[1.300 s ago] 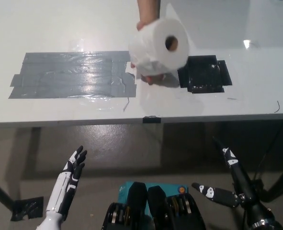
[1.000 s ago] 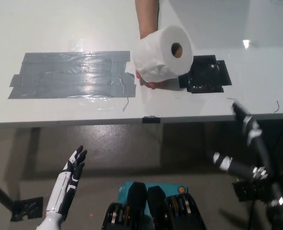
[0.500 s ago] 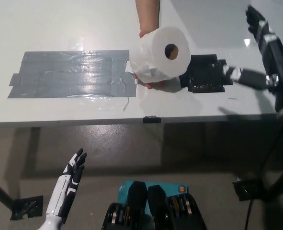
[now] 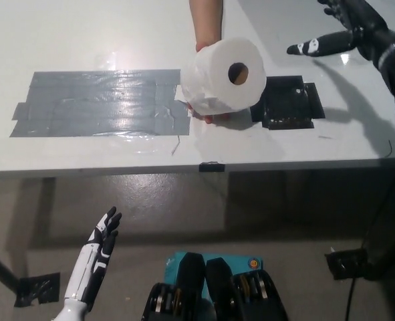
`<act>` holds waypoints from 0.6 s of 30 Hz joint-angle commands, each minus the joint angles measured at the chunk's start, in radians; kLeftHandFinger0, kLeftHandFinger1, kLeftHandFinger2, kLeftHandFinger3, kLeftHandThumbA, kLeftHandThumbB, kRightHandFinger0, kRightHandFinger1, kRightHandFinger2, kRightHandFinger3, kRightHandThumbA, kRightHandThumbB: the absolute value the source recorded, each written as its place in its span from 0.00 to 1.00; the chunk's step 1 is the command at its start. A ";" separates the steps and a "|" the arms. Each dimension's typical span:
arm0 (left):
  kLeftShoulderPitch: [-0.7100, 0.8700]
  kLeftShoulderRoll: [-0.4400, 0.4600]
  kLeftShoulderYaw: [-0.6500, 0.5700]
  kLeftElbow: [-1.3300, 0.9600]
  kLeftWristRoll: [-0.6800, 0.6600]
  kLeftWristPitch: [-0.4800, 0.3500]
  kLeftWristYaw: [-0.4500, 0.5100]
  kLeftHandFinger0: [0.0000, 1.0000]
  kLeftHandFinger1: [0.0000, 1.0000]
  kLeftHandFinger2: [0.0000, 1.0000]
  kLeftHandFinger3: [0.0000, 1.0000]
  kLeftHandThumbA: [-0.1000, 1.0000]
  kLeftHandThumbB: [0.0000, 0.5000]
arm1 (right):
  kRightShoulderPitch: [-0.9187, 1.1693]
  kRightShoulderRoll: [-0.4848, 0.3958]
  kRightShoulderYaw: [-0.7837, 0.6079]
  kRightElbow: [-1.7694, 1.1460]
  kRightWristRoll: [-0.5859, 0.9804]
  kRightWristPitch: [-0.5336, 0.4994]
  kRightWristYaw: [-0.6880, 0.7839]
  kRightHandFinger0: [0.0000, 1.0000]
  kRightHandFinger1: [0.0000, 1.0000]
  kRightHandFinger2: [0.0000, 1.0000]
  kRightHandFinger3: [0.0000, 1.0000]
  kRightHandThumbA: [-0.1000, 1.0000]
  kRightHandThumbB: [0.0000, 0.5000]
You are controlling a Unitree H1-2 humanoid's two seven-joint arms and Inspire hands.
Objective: A person hands over a roll of toilet paper to the robot , and the robot inserts its right thumb into the hole in the centre to grab the roll, and then places it on the balck area on the desk.
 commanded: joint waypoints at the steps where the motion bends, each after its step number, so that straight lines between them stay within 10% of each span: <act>1: -0.013 0.008 -0.002 -0.020 0.011 -0.039 0.017 1.00 1.00 1.00 1.00 1.00 0.34 | -0.156 -0.016 0.036 0.146 -0.030 -0.108 0.089 1.00 1.00 1.00 1.00 1.00 0.58; 18: -0.013 0.013 -0.003 -0.021 0.004 -0.043 0.009 1.00 1.00 1.00 1.00 1.00 0.30 | -0.297 0.077 0.185 0.363 -0.188 -0.141 0.006 1.00 1.00 1.00 1.00 1.00 0.82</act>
